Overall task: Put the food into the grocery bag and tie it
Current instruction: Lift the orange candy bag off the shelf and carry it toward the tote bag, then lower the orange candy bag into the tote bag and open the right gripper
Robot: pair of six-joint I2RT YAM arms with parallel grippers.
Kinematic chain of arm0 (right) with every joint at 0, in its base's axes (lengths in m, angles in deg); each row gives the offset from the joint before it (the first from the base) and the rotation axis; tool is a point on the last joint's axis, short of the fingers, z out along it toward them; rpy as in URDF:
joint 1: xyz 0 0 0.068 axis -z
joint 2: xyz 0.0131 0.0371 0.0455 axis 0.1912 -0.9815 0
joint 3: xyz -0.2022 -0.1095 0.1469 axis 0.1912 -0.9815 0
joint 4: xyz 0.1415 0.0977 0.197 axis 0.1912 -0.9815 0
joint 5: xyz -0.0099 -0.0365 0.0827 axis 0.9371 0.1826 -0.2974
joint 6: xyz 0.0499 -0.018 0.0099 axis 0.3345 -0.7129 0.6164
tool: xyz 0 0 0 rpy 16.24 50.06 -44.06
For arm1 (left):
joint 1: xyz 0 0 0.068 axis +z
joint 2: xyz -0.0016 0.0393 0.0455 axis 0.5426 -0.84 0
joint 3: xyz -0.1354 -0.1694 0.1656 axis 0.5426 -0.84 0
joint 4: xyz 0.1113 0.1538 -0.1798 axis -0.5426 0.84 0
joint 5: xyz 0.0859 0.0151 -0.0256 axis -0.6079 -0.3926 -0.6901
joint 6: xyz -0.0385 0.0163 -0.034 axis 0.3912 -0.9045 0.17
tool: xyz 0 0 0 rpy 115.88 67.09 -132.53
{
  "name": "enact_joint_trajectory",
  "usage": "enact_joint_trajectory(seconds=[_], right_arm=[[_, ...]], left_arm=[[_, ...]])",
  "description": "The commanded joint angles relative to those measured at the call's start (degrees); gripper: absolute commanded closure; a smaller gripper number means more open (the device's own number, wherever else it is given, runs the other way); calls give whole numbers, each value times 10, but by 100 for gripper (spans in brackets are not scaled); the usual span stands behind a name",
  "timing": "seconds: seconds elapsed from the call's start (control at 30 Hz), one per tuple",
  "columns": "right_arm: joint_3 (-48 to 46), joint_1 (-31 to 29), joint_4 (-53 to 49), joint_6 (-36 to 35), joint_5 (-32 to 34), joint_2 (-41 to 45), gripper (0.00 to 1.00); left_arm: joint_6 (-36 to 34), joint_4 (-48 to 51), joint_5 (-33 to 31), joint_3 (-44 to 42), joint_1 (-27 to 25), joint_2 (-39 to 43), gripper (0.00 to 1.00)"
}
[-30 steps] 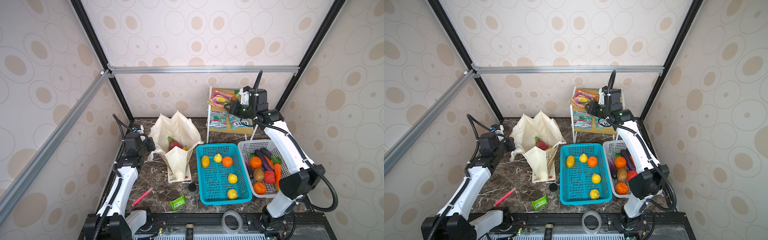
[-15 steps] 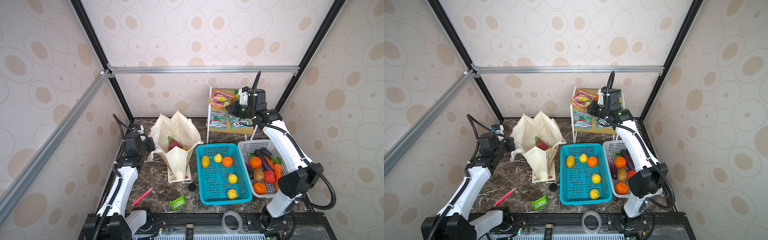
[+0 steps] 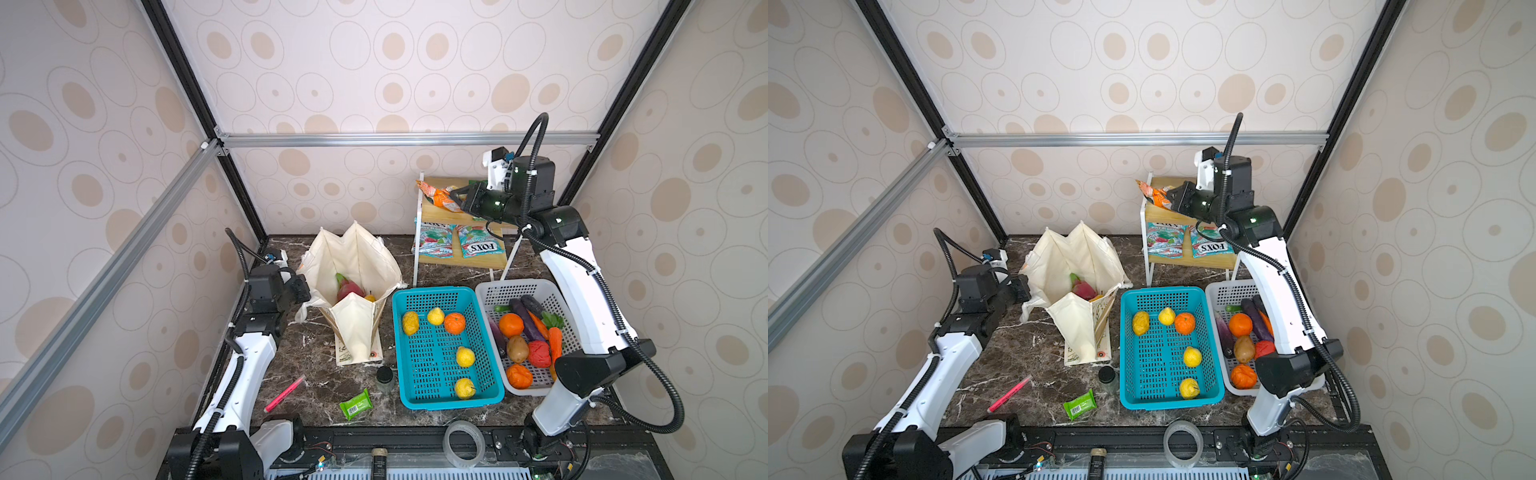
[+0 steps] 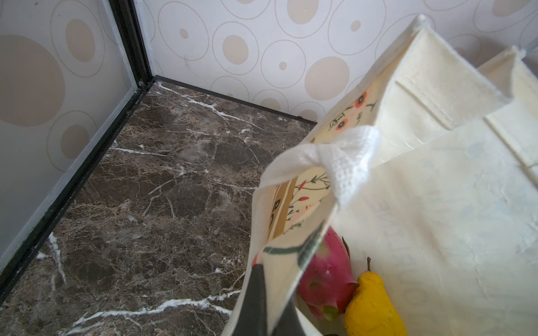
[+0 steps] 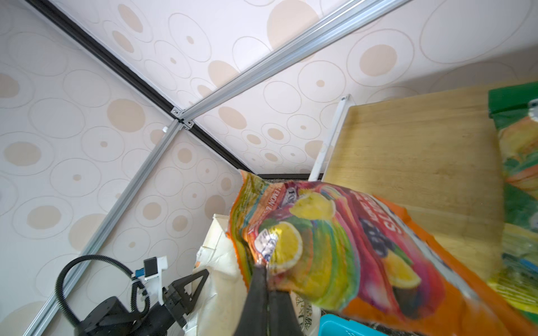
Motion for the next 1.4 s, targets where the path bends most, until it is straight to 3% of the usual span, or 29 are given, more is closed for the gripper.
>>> enact_joint_trajectory(seconds=[0.0,0.17,0.47,0.8,0.97,1.17,1.37], right_arm=[[29,-5,-10,-1,-27,0,100],[29,-27,-17,-5,-24,11,100],[83,-143,-24,-28,-2,-6,100],[134,-224,11,0,-52,-135,100],[191,-232,30,18,-96,-232,100],[247,-210,63,-11,-91,-352,100],[200,-196,78,-52,-68,-376,100]], left_arm=[[-7,-10,7,7,4,10,100],[-6,-10,9,6,3,11,100],[-5,-11,14,7,3,10,100],[-5,-12,14,7,4,9,100],[-5,-12,15,7,3,9,100],[-5,-12,15,6,4,9,100],[-5,-12,14,7,3,7,100]])
